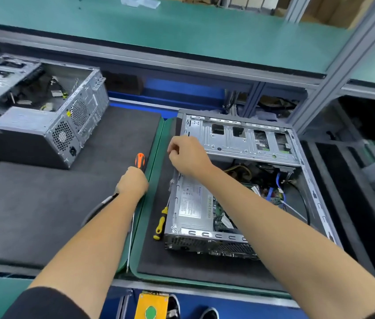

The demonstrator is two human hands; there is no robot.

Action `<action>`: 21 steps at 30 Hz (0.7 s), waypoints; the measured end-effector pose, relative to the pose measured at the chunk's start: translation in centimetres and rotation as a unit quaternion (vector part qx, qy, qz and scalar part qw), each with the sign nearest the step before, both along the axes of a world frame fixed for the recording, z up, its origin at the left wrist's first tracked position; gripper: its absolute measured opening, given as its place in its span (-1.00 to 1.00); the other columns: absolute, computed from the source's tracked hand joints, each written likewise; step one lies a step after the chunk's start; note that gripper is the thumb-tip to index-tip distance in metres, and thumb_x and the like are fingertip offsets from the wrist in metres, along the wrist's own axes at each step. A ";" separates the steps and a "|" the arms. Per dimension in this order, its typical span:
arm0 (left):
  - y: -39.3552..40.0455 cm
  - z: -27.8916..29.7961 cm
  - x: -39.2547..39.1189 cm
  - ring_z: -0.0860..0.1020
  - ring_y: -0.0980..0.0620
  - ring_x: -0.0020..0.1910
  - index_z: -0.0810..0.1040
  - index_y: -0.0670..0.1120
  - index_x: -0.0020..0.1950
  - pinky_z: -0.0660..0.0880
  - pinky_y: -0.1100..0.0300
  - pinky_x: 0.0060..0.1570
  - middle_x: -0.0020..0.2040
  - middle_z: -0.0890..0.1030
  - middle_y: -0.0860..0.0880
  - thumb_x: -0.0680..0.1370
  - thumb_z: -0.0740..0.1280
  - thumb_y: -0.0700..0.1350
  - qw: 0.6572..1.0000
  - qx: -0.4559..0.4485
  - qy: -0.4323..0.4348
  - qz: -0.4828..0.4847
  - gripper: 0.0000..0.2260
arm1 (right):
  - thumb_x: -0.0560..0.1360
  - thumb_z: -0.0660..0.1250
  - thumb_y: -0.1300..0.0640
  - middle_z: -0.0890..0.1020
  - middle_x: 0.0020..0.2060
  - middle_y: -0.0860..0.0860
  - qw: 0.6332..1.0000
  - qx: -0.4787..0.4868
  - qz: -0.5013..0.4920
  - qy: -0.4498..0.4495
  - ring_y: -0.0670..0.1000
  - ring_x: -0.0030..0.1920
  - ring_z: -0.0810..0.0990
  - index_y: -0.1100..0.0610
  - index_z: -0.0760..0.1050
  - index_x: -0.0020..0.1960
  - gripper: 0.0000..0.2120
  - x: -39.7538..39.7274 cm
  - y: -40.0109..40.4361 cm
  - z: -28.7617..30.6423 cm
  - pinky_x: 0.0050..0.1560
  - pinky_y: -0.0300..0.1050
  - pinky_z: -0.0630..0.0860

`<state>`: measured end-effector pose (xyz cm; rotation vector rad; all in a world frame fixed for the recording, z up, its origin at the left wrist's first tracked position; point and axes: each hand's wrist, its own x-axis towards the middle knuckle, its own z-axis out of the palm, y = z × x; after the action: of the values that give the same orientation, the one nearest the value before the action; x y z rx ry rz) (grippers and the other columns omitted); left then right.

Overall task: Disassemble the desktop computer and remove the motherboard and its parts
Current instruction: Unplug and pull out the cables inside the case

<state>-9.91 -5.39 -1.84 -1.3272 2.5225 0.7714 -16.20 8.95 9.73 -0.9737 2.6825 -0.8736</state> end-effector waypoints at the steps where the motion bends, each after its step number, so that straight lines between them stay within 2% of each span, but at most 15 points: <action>1: 0.0 -0.2 0.0 0.45 -0.29 0.24 0.32 -0.27 0.24 0.41 -0.13 0.24 0.24 0.48 -0.26 0.56 0.20 -0.23 1.000 -0.002 0.004 0.002 -0.73 | 0.46 0.18 0.31 0.58 -0.19 0.00 1.000 0.000 0.000 0.001 0.01 -0.17 0.53 0.18 0.58 -0.07 -0.79 0.0 0.1 0.0 -0.18 -0.12 0.48; 6: -0.2 -0.5 -0.3 0.44 -0.29 0.27 0.30 -0.29 0.23 0.41 -0.07 0.23 0.25 0.45 -0.27 0.58 0.21 -0.23 0.999 -0.021 0.011 -0.024 -0.74 | 0.46 0.16 0.33 0.59 -0.14 0.04 1.000 -0.011 0.005 -0.022 0.02 -0.16 0.53 0.18 0.58 -0.07 -0.78 0.2 0.4 0.1 -0.13 -0.06 0.54; 11: 0.7 1.4 -1.6 0.46 -0.27 0.23 0.30 -0.33 0.26 0.41 0.02 0.09 0.24 0.46 -0.29 0.56 0.25 -0.25 0.997 -0.035 0.025 -0.061 -0.69 | 0.47 0.17 0.34 0.61 -0.12 0.05 1.000 -0.010 0.014 -0.019 0.04 -0.11 0.55 0.20 0.59 -0.06 -0.77 0.4 0.8 0.5 -0.07 -0.04 0.55; 13: 1.2 2.3 -1.9 0.49 -0.28 0.18 0.32 -0.31 0.22 0.38 0.04 -0.04 0.19 0.48 -0.30 0.55 0.28 -0.24 0.996 -0.032 0.050 -0.063 -0.70 | 0.47 0.18 0.34 0.59 -0.13 0.04 1.000 -0.006 0.021 -0.021 0.04 -0.11 0.55 0.20 0.59 -0.06 -0.78 0.5 1.1 0.7 -0.07 -0.04 0.54; 16: 1.9 3.9 -2.5 0.50 -0.30 0.11 0.33 -0.29 0.17 0.35 0.05 -0.12 0.14 0.51 -0.31 0.53 0.30 -0.24 0.993 -0.026 0.092 -0.067 -0.73 | 0.48 0.18 0.33 0.59 -0.14 0.05 0.999 -0.002 0.022 -0.025 0.06 -0.12 0.54 0.19 0.58 -0.04 -0.79 0.6 1.5 1.2 -0.09 -0.06 0.52; 18: 2.4 4.9 -3.0 0.50 -0.30 0.10 0.35 -0.28 0.16 0.37 0.04 -0.13 0.13 0.51 -0.31 0.53 0.30 -0.25 0.991 -0.015 0.108 -0.074 -0.74 | 0.49 0.18 0.33 0.60 -0.09 0.08 1.000 -0.003 0.014 -0.024 0.05 -0.13 0.52 0.21 0.58 -0.02 -0.79 0.4 1.8 1.6 -0.14 -0.09 0.47; 21: 3.1 5.8 -3.7 0.49 -0.30 0.13 0.41 -0.30 0.14 0.43 0.00 -0.04 0.12 0.52 -0.32 0.53 0.29 -0.24 0.989 0.013 0.122 -0.083 -0.78 | 0.48 0.17 0.33 0.56 -0.16 0.05 1.000 -0.011 0.000 -0.029 0.04 -0.20 0.47 0.20 0.57 -0.04 -0.79 0.2 2.6 2.0 -0.21 -0.15 0.37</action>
<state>-13.64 -2.26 3.96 -1.0529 2.7565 0.9787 -15.95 11.54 11.74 -0.9376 2.6301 -0.9185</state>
